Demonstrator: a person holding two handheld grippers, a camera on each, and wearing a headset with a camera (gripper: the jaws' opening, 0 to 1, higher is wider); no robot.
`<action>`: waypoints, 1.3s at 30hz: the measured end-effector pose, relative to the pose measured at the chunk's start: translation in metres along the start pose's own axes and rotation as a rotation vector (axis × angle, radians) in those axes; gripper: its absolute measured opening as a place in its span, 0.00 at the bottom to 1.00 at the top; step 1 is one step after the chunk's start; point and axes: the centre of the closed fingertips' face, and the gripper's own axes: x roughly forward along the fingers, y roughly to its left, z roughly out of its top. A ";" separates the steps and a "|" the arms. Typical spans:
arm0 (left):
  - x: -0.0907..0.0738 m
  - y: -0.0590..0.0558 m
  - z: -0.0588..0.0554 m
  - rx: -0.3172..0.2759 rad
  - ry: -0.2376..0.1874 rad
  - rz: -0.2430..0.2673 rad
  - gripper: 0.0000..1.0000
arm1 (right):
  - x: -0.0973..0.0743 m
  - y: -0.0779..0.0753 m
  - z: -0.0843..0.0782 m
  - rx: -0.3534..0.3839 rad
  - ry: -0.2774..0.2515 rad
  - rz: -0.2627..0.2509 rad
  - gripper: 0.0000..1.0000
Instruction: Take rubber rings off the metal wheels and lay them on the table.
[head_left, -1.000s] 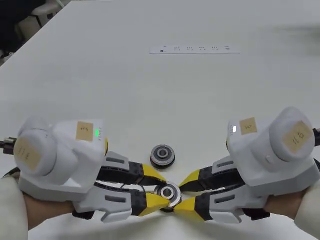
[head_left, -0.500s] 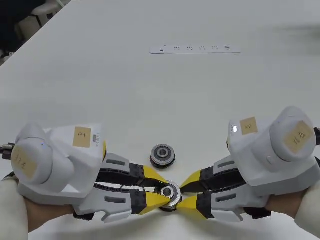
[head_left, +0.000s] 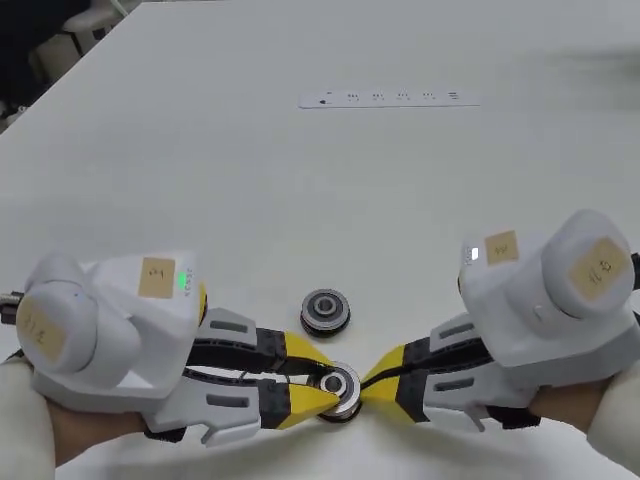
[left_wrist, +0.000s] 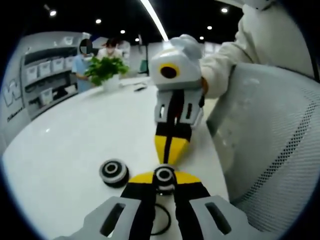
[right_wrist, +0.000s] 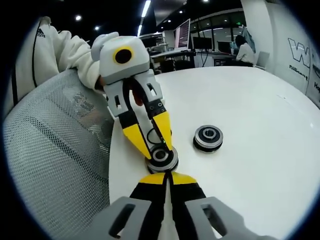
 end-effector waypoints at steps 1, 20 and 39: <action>0.000 0.000 0.000 0.003 0.001 0.000 0.14 | 0.000 0.000 0.000 0.008 -0.002 -0.003 0.00; 0.000 0.000 -0.001 0.035 0.008 0.009 0.13 | -0.008 -0.005 0.013 0.369 -0.139 0.041 0.00; 0.000 -0.002 -0.001 0.051 0.012 0.006 0.13 | -0.009 0.005 0.020 0.350 -0.146 0.062 0.00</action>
